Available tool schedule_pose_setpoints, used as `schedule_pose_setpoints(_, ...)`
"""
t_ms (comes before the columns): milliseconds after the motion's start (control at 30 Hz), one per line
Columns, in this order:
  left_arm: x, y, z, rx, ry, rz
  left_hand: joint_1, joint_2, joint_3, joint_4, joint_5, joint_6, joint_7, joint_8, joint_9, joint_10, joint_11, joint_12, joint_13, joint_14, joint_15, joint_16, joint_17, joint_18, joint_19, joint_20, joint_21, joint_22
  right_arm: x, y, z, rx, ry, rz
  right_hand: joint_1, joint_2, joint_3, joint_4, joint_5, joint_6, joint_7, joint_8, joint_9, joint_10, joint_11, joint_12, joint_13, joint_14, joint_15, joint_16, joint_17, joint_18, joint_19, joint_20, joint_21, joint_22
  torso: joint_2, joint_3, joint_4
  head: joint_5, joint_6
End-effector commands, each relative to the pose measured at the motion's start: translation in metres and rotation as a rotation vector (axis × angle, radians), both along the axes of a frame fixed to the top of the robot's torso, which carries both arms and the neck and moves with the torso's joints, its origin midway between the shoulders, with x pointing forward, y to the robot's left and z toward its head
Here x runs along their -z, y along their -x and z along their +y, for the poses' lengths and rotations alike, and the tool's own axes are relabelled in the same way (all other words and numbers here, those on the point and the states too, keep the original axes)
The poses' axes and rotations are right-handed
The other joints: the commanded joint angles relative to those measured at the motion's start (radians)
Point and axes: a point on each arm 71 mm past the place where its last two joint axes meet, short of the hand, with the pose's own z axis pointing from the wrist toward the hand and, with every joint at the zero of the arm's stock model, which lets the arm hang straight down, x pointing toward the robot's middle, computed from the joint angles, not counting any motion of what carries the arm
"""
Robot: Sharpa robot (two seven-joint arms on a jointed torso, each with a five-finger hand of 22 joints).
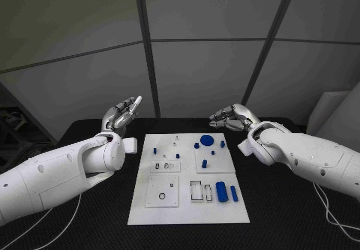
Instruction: Assemble the parts on the task board
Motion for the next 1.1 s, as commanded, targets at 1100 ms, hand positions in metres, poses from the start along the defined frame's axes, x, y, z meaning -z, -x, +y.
schedule_pose_setpoints(1100,-0.022,0.037,-0.023,0.161,0.069,-0.013,0.013,0.027,0.012,-0.006,-0.003,0.023,0.045,0.007,0.003,0.016,0.011,0.015,0.002,0.009,0.005,0.004,0.001,-0.013,0.013,0.006,0.013,0.004,-0.029,-0.001,0.062,-0.131,0.757,-0.185,-0.026,-0.046,-0.006,-0.071,-0.01,0.074,-0.033,-0.069,-0.002,0.067,-0.051,-0.024,0.007,0.408,-0.102,0.942,0.781,-0.067,0.448,-0.112,0.816,0.754,0.121,-0.0153,0.0322,-0.035,0.027)
